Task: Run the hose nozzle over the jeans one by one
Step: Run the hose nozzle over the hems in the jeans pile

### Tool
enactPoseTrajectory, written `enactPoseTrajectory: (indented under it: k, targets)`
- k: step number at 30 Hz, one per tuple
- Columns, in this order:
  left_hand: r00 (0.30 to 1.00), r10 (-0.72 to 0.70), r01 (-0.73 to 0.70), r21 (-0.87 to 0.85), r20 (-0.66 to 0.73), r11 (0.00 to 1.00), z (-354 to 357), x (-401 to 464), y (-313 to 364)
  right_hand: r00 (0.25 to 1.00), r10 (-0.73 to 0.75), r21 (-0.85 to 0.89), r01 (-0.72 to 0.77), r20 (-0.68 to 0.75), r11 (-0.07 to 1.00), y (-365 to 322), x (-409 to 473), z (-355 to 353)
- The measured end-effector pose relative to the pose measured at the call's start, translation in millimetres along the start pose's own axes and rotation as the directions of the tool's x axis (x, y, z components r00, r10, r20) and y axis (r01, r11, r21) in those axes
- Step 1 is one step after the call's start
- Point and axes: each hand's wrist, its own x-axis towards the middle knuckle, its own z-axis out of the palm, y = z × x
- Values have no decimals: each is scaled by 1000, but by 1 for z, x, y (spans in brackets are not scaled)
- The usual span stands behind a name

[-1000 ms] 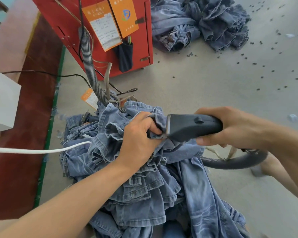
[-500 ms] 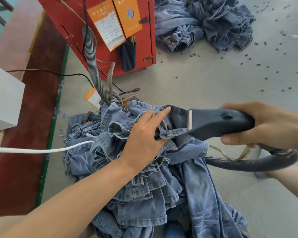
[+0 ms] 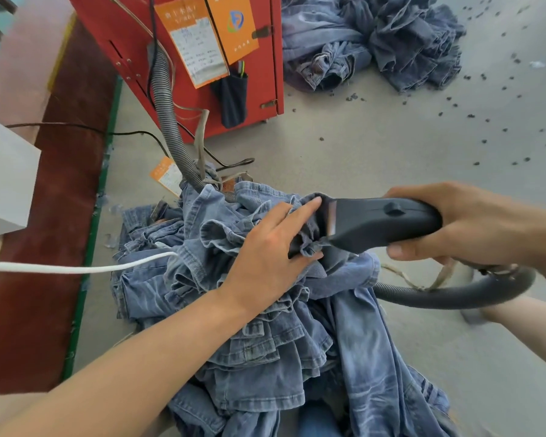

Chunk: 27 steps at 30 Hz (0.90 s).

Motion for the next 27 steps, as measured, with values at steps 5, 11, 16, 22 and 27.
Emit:
enactPoseTrajectory:
  k: [5, 11, 16, 22, 27]
  targets:
    - [1000, -17, 17, -21, 7, 1000, 4, 1, 2, 995, 8, -133, 5, 97, 991, -7, 0, 8]
    - [999, -50, 51, -78, 11, 996, 3, 2, 1, 996, -84, 21, 84, -36, 996, -12, -2, 2]
    - [988, -153, 145, -213, -23, 966, -2, -1, -3, 998, 53, 1, -53, -21, 999, 7, -15, -20]
    - [991, -114, 100, -170, -75, 980, -3, -1, -7, 998, 45, -40, -43, 51, 998, 8, -9, -4]
    - [937, -316, 349, -345, 150, 871, -11, 7, -8, 999, 40, -108, -39, 3, 993, 6, -6, -1]
